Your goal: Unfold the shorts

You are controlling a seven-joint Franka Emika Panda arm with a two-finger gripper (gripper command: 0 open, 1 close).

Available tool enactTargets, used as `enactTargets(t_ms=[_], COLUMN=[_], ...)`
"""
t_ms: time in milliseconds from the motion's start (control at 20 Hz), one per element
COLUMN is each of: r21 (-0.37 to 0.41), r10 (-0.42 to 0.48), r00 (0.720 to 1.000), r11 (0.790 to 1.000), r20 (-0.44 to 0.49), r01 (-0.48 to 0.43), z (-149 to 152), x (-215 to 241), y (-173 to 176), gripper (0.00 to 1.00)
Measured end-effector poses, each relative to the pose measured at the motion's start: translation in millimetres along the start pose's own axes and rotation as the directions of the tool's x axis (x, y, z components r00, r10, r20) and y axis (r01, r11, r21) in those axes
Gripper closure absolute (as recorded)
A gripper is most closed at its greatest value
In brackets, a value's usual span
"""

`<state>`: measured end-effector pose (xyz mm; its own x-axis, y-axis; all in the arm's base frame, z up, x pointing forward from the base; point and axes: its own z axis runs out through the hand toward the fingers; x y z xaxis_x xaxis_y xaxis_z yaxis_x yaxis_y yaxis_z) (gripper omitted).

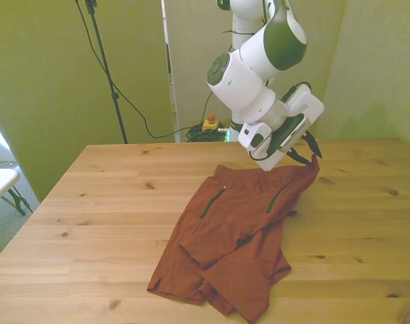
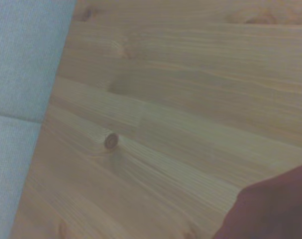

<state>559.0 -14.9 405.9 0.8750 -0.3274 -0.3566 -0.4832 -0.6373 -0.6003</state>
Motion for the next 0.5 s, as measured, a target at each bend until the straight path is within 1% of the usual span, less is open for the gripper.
enactTargets(t_ms=[50, 150, 250, 300, 400, 500], r21=[0.000, -0.003, -0.033, -0.054, -0.081, -0.088], r10=[0.011, 0.063, 0.112, 0.131, 0.165, 0.196], r00=[1.000, 0.994, 0.978, 0.967, 0.935, 0.891], r11=[1.000, 0.998, 0.992, 0.988, 0.977, 0.964], r20=[-0.013, -0.087, -0.177, -0.219, -0.312, -0.410], r01=[-0.011, -0.064, -0.119, -0.146, -0.199, -0.253], z=[-3.0, -19.2, -49.5, -68.6, -111.4, -149.1], x=[-0.2, 2.7, 5.5, 6.6, 9.2, 15.6], y=[-1.0, -0.4, 10.3, 18.9, 41.7, 64.4], gripper=[0.00, 0.00, 0.00, 0.00, 0.00, 0.00])
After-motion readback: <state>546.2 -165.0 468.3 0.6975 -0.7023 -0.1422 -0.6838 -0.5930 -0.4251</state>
